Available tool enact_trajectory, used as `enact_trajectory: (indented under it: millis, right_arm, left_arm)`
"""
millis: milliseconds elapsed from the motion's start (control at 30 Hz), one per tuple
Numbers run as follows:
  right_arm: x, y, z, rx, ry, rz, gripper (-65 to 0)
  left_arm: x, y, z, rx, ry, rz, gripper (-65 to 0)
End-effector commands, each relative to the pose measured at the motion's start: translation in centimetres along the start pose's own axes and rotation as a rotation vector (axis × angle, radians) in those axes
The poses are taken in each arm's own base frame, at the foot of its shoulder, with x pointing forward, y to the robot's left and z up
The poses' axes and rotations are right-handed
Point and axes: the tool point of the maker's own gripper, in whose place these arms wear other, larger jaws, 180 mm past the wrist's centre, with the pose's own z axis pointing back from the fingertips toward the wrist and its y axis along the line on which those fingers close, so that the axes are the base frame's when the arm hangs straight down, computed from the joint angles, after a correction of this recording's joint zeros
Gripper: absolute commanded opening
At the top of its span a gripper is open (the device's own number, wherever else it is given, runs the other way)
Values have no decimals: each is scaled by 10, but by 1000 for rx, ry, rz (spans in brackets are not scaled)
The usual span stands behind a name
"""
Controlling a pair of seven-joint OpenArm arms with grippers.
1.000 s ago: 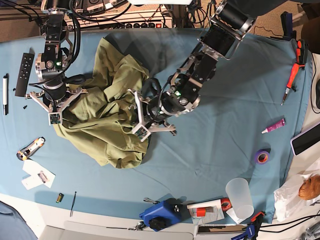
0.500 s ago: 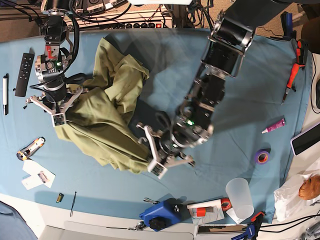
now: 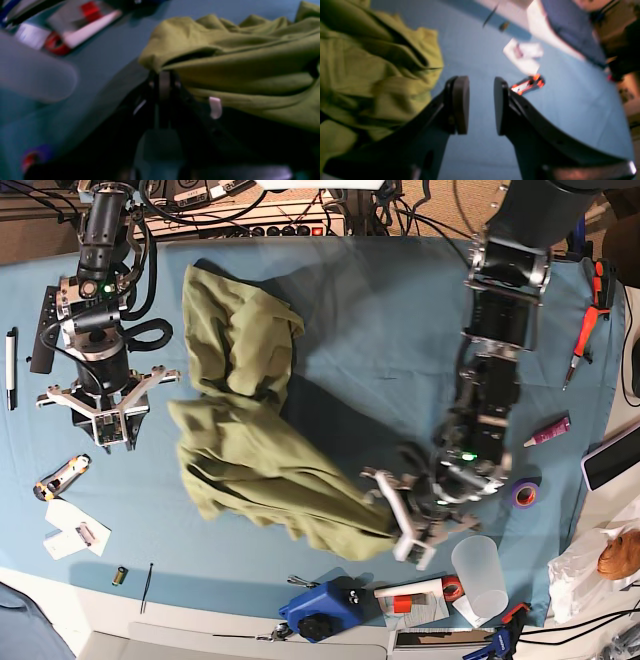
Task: Layout the t-shirt on the table in an organized manner, then fold the t-shirt properly
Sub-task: 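Reach the left gripper into the shirt pile and grasp fabric, then pull the grasped fabric away from the pile with the left gripper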
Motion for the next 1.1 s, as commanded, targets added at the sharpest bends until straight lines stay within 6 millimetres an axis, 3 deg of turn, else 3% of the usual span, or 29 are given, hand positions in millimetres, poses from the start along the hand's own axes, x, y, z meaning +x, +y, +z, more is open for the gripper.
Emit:
enact_trajectory:
  millis: [0, 100, 267, 333, 433, 567, 733, 833, 900, 1067]
  right_arm:
    - [11, -13, 2, -51, -39, 0, -470]
    - [7, -23, 3, -107, -23, -12, -470]
    - [6, -26, 4, -126, -21, -22, -470]
    - [4, -16, 3, -70, -16, -31, -470]
    - [-1, 16, 6, 90, -14, -23, -470]
    - [-11, 30, 11, 158, 5, -21, -471]
    - [-12, 31, 11, 161, 9, -20, -470]
    - [-13, 32, 11, 162, 10, -20, -471]
    - [-13, 32, 12, 162, 12, -20, -470]
    - [-14, 32, 12, 163, 15, -20, -470]
  left_arm:
    - [23, 25, 8, 54, -60, -11, -650]
    - [11, 61, 19, 115, -19, 7, -650]
    - [-9, 96, 38, 125, 58, 119, -650]
    - [-16, 108, 45, 139, 90, 151, -650]
    - [-27, 127, 58, 159, 134, 202, -650]
    - [-35, 132, 71, 96, 134, 264, -650]
    - [-40, 116, 78, -42, 115, 244, -642]
    - [-37, 110, 78, -78, 99, 215, -373]
    - [-30, 106, 78, -103, 69, 232, -248]
    - [1, 77, 82, -279, -68, 238, -221]
